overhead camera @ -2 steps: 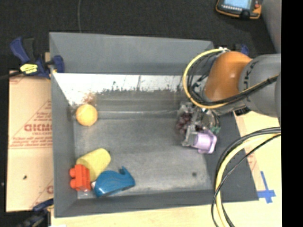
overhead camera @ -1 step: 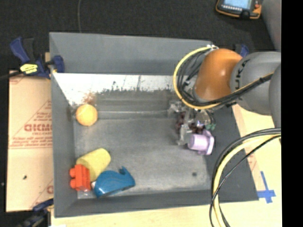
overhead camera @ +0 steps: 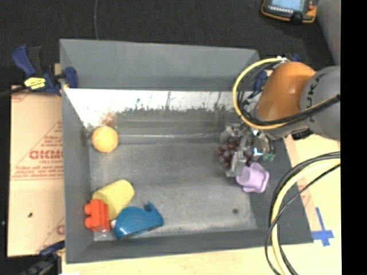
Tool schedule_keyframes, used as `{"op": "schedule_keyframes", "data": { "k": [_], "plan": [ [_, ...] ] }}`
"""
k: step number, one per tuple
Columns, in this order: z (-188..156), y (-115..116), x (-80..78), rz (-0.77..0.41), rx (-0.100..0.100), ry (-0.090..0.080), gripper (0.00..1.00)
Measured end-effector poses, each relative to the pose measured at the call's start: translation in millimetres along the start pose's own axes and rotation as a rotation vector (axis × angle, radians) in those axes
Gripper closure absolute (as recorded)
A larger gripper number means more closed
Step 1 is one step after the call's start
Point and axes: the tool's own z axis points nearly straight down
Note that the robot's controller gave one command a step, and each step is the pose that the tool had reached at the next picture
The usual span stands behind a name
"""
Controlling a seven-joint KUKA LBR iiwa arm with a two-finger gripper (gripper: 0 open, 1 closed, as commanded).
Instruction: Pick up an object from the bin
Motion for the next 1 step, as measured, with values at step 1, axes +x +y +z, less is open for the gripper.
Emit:
{"op": "schedule_keyframes", "data": {
  "k": [1],
  "plan": [
    [-6.1, 3.3, 4.4, -0.143, -0.003, -0.002, 0.00]
  ]
}}
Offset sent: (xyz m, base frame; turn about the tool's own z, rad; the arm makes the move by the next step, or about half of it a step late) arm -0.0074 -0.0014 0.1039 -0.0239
